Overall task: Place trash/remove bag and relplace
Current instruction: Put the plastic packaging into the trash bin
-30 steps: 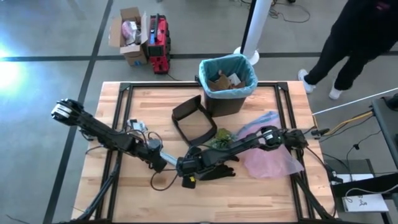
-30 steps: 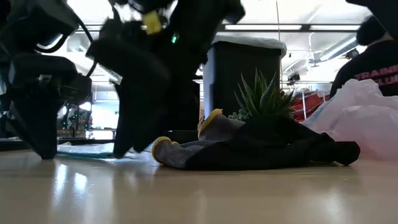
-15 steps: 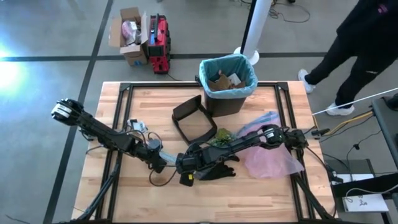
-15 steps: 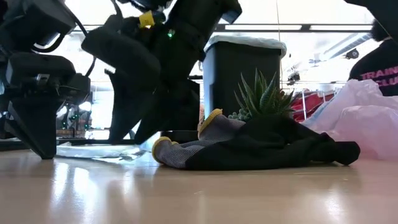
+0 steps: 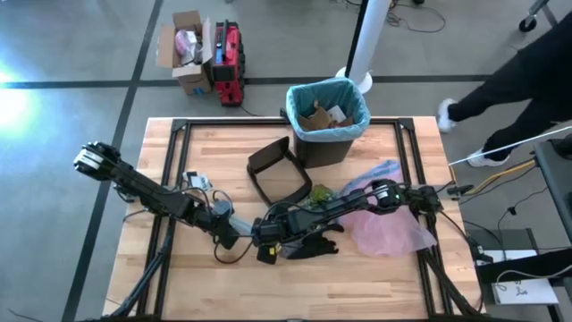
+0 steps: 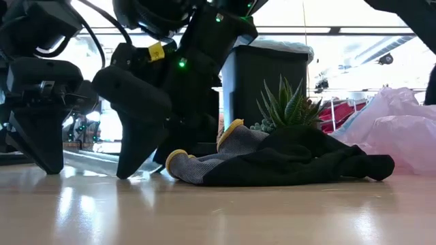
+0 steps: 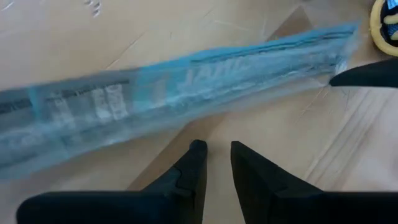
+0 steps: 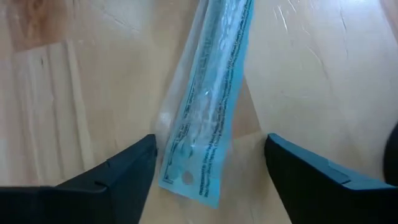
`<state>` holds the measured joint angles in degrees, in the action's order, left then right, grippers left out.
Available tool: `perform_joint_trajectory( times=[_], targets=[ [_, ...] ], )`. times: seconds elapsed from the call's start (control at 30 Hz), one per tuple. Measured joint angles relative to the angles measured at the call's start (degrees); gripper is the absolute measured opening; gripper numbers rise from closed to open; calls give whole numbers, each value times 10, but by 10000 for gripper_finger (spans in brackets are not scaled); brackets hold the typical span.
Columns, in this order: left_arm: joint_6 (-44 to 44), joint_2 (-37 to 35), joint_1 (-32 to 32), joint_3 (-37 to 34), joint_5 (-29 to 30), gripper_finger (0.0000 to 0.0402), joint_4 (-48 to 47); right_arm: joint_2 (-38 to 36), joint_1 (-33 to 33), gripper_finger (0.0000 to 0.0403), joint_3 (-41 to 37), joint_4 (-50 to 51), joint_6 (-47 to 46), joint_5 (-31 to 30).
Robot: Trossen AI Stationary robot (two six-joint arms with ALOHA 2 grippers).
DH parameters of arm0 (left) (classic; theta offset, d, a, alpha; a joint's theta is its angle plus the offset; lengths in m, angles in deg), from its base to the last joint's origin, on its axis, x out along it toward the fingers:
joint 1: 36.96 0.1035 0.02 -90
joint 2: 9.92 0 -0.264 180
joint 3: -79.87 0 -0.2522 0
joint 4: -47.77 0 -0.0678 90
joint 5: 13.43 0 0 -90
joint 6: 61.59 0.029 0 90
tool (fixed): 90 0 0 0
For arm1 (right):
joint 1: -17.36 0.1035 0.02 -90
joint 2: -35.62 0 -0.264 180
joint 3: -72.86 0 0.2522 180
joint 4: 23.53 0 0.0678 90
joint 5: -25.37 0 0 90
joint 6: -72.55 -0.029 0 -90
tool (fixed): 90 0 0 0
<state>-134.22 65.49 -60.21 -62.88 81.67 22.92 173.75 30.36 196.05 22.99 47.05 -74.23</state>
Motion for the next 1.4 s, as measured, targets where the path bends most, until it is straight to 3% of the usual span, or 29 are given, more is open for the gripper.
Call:
perform_joint_trajectory(
  times=[0.17, 0.53, 0.7, 0.87, 1.2, 1.4],
  targets=[
    [1, 0, 0, 0, 5, 59, 0, 1, 0, 211, 0, 3, 0, 0],
    [1, 0, 0, 0, 11, 46, 1, -4, -1, 12, -2, 6, 0, 13],
    [0, -5, 0, -1, 10, 46, 0, -32, 0, 11, -6, 39, 5, 25],
    [-1, -9, 0, -1, 10, 48, 0, -89, -4, 2, -4, 111, 17, -1],
    [-1, -9, -1, 2, 10, 49, -1, -241, -6, 0, -4, 335, 43, -227],
    [1, -9, -1, 13, 12, 46, 2, -351, -3, 0, -3, 420, 195, -367]
  ],
)
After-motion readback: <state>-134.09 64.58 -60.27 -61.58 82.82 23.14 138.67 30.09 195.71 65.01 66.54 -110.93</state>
